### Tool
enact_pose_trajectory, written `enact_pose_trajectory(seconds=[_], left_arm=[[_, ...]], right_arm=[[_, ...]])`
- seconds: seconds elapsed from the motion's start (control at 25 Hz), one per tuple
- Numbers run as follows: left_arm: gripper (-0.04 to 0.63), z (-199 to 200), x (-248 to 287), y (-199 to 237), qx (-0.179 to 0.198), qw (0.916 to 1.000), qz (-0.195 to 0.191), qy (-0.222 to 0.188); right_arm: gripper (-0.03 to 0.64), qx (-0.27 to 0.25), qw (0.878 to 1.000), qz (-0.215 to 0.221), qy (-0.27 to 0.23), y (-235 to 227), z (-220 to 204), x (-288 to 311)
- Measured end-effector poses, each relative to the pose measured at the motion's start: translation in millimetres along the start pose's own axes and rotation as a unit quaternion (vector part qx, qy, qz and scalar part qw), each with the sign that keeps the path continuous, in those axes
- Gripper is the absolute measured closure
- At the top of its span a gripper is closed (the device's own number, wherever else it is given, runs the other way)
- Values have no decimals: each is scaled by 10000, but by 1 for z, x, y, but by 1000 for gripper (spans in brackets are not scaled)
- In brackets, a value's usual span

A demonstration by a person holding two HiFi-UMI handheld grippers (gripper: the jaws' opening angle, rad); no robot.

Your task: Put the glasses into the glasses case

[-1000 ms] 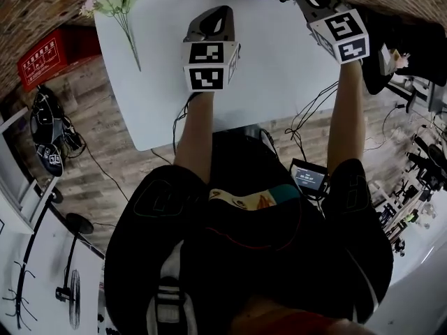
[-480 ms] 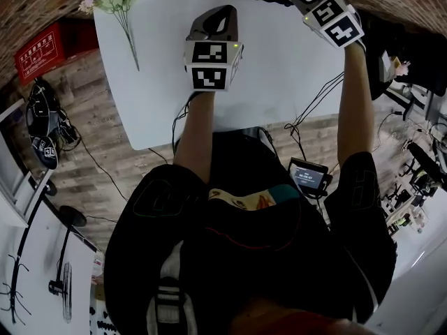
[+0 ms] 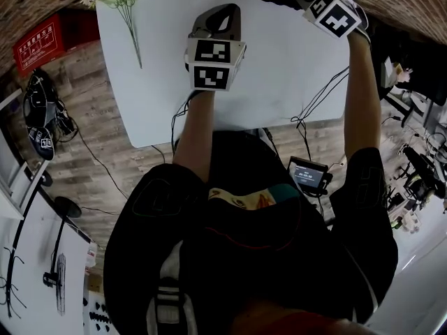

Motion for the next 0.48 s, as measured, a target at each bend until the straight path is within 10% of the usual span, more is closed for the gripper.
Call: enact_pose_trajectory(seconds=[0.48], left_arm=[[597,-1,0,14,-81,9999,124,25]], right_arm=[[586,-548,9917,878,757,1,-1,22]])
Point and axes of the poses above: the fingertips, and each gripper's own axes: x forward along the fingers, y to its left, z out of its top, the point moved 4 cm from there along -x, backward along the fingers, and after that the axes turned 2 degrees about z, right-handed, at the moved point
